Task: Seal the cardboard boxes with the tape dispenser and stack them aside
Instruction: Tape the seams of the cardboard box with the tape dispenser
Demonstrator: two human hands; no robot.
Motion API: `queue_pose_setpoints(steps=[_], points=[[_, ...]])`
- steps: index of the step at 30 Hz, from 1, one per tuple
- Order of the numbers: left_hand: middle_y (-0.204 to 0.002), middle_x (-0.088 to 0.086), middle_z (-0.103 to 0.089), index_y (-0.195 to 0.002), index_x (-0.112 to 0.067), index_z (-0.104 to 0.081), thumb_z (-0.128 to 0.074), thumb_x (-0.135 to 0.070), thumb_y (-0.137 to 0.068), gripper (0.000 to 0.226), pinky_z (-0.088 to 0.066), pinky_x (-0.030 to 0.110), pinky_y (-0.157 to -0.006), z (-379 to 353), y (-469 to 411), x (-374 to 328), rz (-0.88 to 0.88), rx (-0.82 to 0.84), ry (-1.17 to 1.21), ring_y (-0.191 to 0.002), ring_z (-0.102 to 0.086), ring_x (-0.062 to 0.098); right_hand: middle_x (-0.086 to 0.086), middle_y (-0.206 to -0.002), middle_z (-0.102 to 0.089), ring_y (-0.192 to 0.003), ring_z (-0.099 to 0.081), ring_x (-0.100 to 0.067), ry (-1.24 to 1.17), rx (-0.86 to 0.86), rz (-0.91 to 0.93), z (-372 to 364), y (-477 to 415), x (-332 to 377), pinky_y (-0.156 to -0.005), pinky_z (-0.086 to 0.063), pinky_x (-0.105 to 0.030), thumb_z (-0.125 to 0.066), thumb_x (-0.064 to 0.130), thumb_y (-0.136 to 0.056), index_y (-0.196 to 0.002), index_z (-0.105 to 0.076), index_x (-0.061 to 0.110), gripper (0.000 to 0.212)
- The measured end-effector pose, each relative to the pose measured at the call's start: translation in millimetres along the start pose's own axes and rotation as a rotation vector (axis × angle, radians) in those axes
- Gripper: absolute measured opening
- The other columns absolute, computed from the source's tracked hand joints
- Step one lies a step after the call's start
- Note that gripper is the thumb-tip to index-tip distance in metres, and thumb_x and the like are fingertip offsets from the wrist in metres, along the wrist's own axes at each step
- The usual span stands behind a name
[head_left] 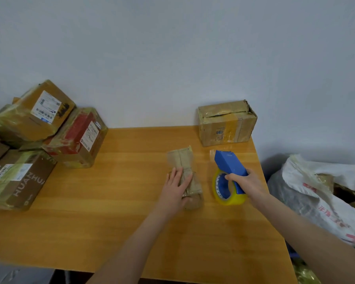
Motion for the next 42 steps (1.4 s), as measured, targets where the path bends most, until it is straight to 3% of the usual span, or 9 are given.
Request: queue_pose_setpoints(steps=[5,12,18,25,28,30,34,37,42], points=[[-0.162,-0.003,0.000,-0.153,-0.028,-0.010,-0.036,-0.055,-0.097,0.068,0.000,0.040,-0.121,16.5,-13.1,9.1,0.016,-0.102,0.103,-0.148,0.006,0.015,-0.001,-0.093,-0.059,-0.078,-0.057,-0.015,0.001,-0.040,0.021,6.1,3.0,-0.2,-0.058,-0.042,-0.025,-0.080,0.021,-0.074,-0.114,-0.056,0.013,0.048],[-0.152,0.003,0.032,-0.142,-0.037,0.025,0.000,-0.083,-0.074,0.086,-0.001,0.044,-0.117,-4.9,-13.1,4.8,0.047,0.004,0.000,-0.141,0.029,0.023,0.001,-0.092,-0.060,-0.076,-0.058,-0.011,-0.040,-0.032,0.021,3.7,6.8,-6.8,-0.054,-0.041,-0.020,-0.080,0.020,-0.075,-0.112,-0.057,0.016,0.044],[-0.149,0.002,0.035,-0.147,-0.028,0.023,-0.043,-0.065,-0.087,0.096,-0.027,0.041,-0.114,-1.9,-14.3,-2.1,0.053,0.068,-0.045,-0.140,0.030,0.027,-0.001,-0.096,-0.060,-0.080,-0.059,-0.015,-0.053,-0.032,0.014,3.5,10.9,-4.8,-0.058,-0.042,-0.024,-0.081,0.021,-0.073,-0.113,-0.055,0.016,0.048],[-0.159,-0.007,0.018,-0.153,-0.023,0.010,-0.054,-0.058,-0.088,0.098,-0.023,0.043,-0.118,6.4,-8.8,-13.1,0.020,0.119,0.019,-0.147,0.017,0.023,-0.006,-0.099,-0.061,-0.083,-0.058,-0.021,-0.031,0.078,0.086,18.2,18.3,24.8,-0.066,-0.047,-0.030,-0.076,0.015,-0.073,-0.106,-0.059,0.018,0.037],[-0.160,-0.008,0.005,-0.154,-0.022,-0.003,-0.058,-0.056,-0.086,0.094,-0.006,0.043,-0.119,30.1,-8.7,-7.8,0.052,0.051,0.202,-0.149,0.004,0.017,-0.007,-0.105,-0.062,-0.090,-0.061,-0.024,-0.016,0.181,0.149,26.4,27.0,43.9,-0.073,-0.049,-0.033,-0.078,0.016,-0.067,-0.110,-0.060,0.021,0.047],[-0.159,-0.004,-0.015,-0.153,-0.018,-0.017,-0.057,-0.051,-0.090,0.082,-0.015,0.036,-0.118,51.5,-6.6,-0.4,0.197,-0.082,0.565,-0.147,-0.015,0.017,-0.004,-0.106,-0.063,-0.094,-0.063,-0.022,0.039,0.254,0.202,30.8,33.9,57.3,-0.073,-0.050,-0.030,-0.075,0.023,-0.055,-0.113,-0.060,0.027,0.059],[-0.134,0.004,-0.057,-0.130,-0.011,-0.053,-0.051,-0.071,-0.072,0.083,-0.046,0.038,-0.102,73.2,-4.2,0.7,0.425,-0.069,1.400,-0.119,-0.057,0.019,0.007,-0.105,-0.064,-0.094,-0.065,-0.010,0.180,0.407,0.303,26.0,44.7,74.4,-0.075,-0.051,-0.025,-0.077,0.029,-0.050,-0.114,-0.060,0.042,0.067],[-0.102,-0.002,-0.072,-0.106,-0.016,-0.060,-0.052,-0.067,-0.080,0.059,-0.056,0.030,-0.071,86.5,-1.8,-2.5,0.486,-0.032,1.564,-0.092,-0.070,0.016,0.019,-0.100,-0.064,-0.090,-0.065,-0.002,0.278,0.498,0.358,15.1,52.8,79.5,-0.070,-0.051,-0.020,-0.078,0.031,-0.050,-0.110,-0.059,0.053,0.067],[-0.072,-0.003,-0.072,-0.088,-0.012,-0.071,-0.069,-0.035,-0.087,0.023,-0.054,0.021,-0.060,83.6,4.7,2.0,0.452,-0.025,1.484,-0.067,-0.068,0.009,0.011,-0.106,-0.062,-0.090,-0.063,-0.002,0.387,0.535,0.447,3.7,61.6,83.8,-0.071,-0.051,-0.019,-0.076,0.037,-0.048,-0.115,-0.057,0.042,0.070]])
Point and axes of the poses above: each hand's wrist, its own y-axis away from the middle knuckle, its own z-axis out of the back of the hand, x = y × z, the point moved 5 cm from there along -y, towards the middle knuckle
